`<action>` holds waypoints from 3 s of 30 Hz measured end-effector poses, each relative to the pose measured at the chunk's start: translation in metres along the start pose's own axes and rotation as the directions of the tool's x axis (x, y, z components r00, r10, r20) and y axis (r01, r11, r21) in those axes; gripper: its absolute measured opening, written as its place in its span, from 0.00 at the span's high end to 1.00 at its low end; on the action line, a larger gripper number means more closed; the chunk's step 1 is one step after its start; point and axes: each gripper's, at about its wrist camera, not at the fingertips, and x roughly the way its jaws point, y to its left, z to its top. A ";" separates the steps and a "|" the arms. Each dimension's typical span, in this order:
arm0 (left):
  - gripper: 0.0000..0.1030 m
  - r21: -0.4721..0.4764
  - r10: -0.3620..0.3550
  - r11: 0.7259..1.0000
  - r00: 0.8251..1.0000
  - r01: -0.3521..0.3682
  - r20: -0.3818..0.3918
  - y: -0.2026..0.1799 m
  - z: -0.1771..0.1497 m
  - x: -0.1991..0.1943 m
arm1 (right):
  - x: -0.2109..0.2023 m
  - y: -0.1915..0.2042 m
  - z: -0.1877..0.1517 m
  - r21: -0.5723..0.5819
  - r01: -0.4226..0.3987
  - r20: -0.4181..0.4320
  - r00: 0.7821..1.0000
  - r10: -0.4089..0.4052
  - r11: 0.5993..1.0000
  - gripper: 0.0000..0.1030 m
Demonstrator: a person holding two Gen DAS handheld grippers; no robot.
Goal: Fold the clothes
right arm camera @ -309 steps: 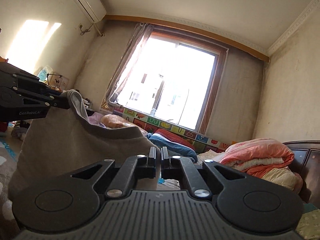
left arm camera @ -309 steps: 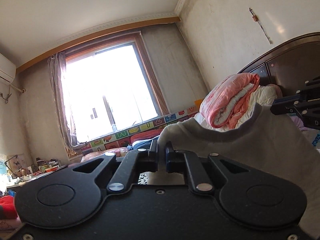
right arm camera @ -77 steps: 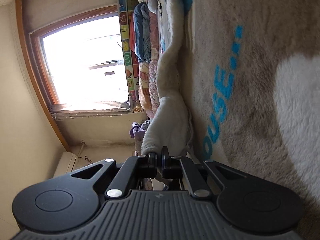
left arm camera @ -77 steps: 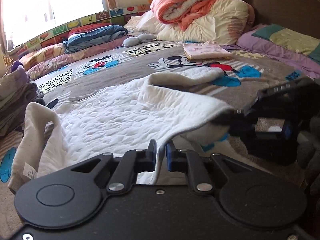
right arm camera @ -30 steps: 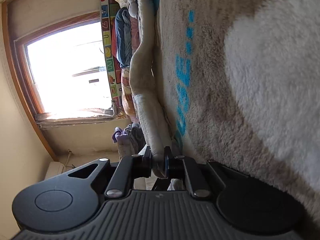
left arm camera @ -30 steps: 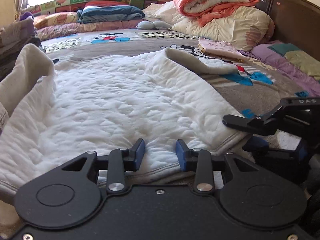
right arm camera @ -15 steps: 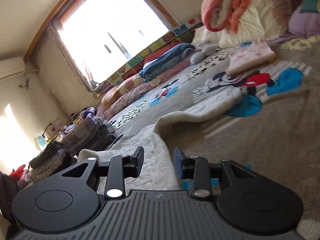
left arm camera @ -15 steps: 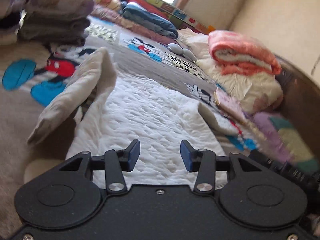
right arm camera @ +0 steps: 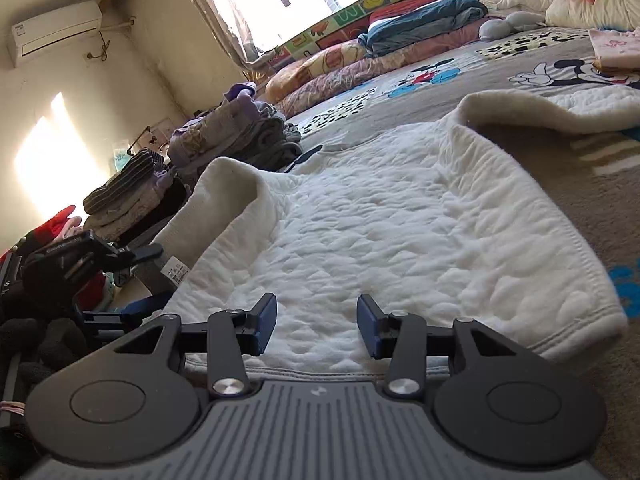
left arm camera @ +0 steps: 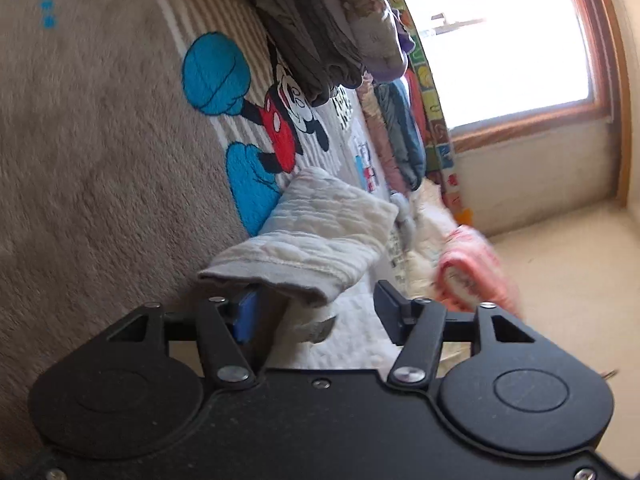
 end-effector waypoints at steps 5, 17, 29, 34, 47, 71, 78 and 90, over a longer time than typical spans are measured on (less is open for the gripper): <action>0.38 -0.209 -0.025 0.977 0.999 0.028 0.021 0.026 0.002 0.002 | 0.008 0.001 -0.004 0.001 0.010 0.000 1.000 -0.010 1.000 0.53; 0.85 0.432 0.053 0.891 0.978 -0.138 0.203 -0.060 0.010 -0.017 | 0.015 0.000 -0.010 -0.016 -0.007 0.030 1.000 0.007 1.000 0.49; 0.94 0.810 0.095 0.082 0.813 -0.581 0.574 -0.112 0.000 0.021 | 0.012 -0.005 -0.014 -0.005 -0.069 0.051 0.996 0.069 0.998 0.41; 0.95 0.780 0.094 -0.057 0.775 -0.623 0.625 -0.103 0.029 0.054 | 0.011 -0.004 -0.015 -0.011 -0.079 0.053 0.995 0.079 0.997 0.40; 0.95 0.765 0.204 -0.085 0.740 -0.639 0.641 -0.069 0.090 0.092 | 0.009 -0.007 -0.019 -0.007 -0.101 0.074 0.992 0.101 0.995 0.40; 0.54 0.687 0.486 -0.026 0.592 -0.726 0.643 -0.037 0.124 0.102 | 0.008 -0.013 -0.018 -0.001 -0.119 0.081 0.990 0.119 0.993 0.40; 0.58 0.803 0.315 0.151 0.798 -0.576 0.513 -0.084 0.068 0.078 | 0.008 -0.014 -0.019 0.002 -0.125 0.086 0.988 0.125 0.992 0.40; 0.90 0.944 0.353 0.310 0.936 -0.115 -0.002 -0.037 -0.038 0.096 | 0.008 -0.017 -0.017 0.029 -0.140 0.079 0.987 0.138 0.990 0.40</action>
